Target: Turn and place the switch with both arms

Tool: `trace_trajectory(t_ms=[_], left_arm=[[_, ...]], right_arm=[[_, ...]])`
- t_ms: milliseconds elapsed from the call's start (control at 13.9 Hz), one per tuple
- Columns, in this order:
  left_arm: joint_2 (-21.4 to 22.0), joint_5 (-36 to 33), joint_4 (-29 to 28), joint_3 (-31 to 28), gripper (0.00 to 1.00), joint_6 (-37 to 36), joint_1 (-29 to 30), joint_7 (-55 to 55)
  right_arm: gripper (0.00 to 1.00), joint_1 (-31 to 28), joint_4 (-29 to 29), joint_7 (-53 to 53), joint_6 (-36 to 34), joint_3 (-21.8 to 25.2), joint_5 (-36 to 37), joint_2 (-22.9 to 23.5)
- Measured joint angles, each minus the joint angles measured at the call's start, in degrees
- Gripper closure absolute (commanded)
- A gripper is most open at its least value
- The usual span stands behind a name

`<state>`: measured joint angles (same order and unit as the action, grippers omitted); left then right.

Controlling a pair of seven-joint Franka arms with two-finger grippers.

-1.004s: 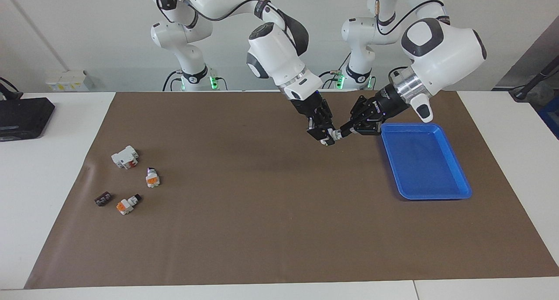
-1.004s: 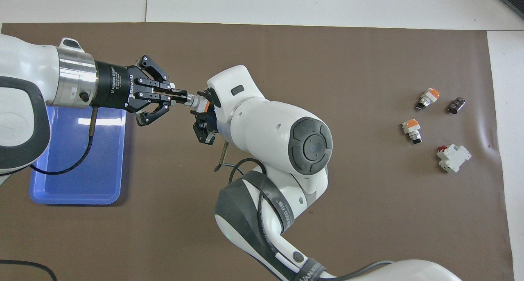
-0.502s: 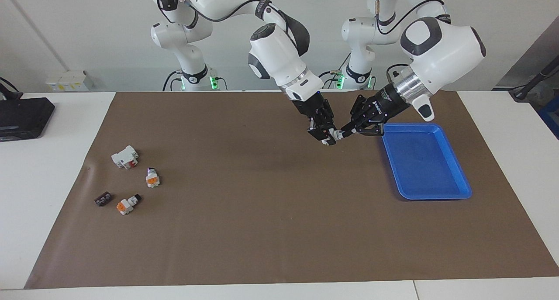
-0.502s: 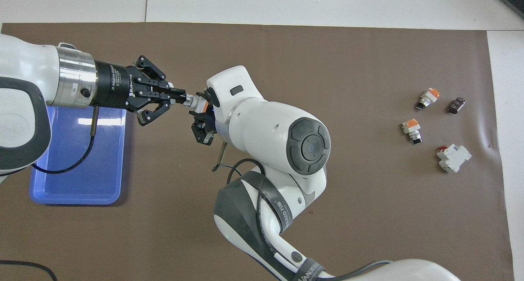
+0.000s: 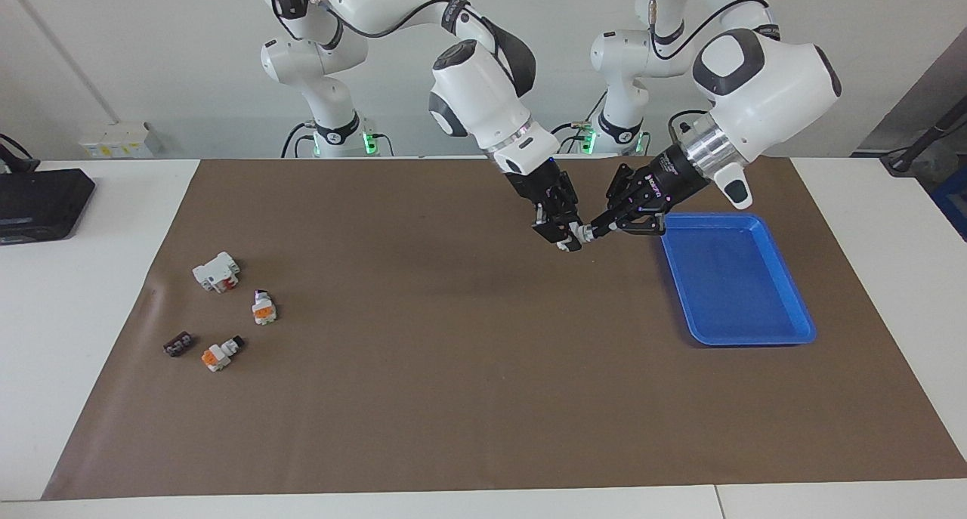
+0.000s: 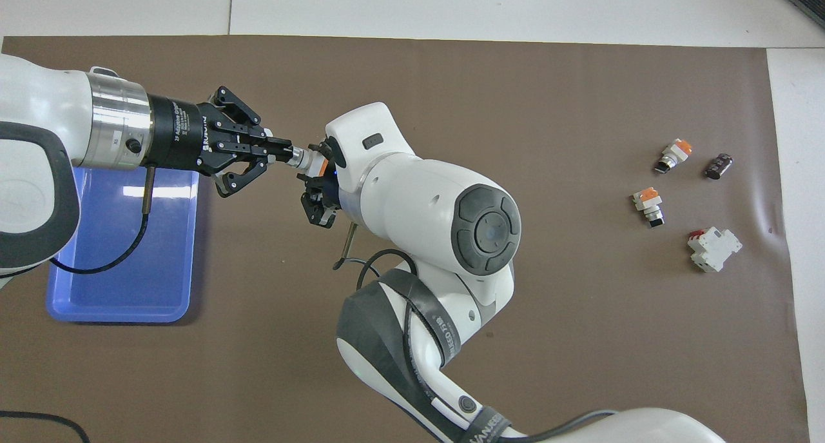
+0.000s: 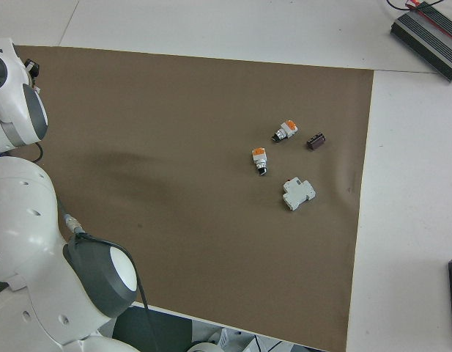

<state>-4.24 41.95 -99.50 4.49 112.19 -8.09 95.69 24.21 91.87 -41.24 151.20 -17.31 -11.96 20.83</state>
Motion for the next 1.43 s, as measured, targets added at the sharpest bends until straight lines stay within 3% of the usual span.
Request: trace_trajectory(t_ms=[72,143,358,789,1147,1434], left_arm=[[0.0,0.0,0.0,0.0,1.00,0.2,0.0,0.0],[0.0,0.0,0.0,0.1,1.00,0.4,0.0,0.0],[-1.1,-3.3,-1.1,-1.7,1.00,5.0,0.7,0.0],[-1.7,-8.0,-1.2,-1.8,1.00,5.9,1.2,-0.2],[-1.7,-16.7,-2.5,-2.0,1.00,5.9,3.2,-5.1],[-0.8,-22.7,-7.2,-2.3,1.00,6.0,8.1,-19.0]], right_arm=[[0.12,0.0,0.0,0.2,0.1,0.0,0.0,0.0],[0.00,0.0,-0.1,0.6,0.1,0.0,0.0,0.0],[0.00,-0.5,-0.2,1.2,0.7,0.1,0.1,-1.6],[0.00,-2.7,0.8,1.4,0.3,0.4,0.1,-2.4],[0.00,-12.2,1.0,1.4,-5.7,0.6,0.2,-3.9],[0.00,-22.9,1.1,1.5,-18.5,1.0,0.3,-8.1]])
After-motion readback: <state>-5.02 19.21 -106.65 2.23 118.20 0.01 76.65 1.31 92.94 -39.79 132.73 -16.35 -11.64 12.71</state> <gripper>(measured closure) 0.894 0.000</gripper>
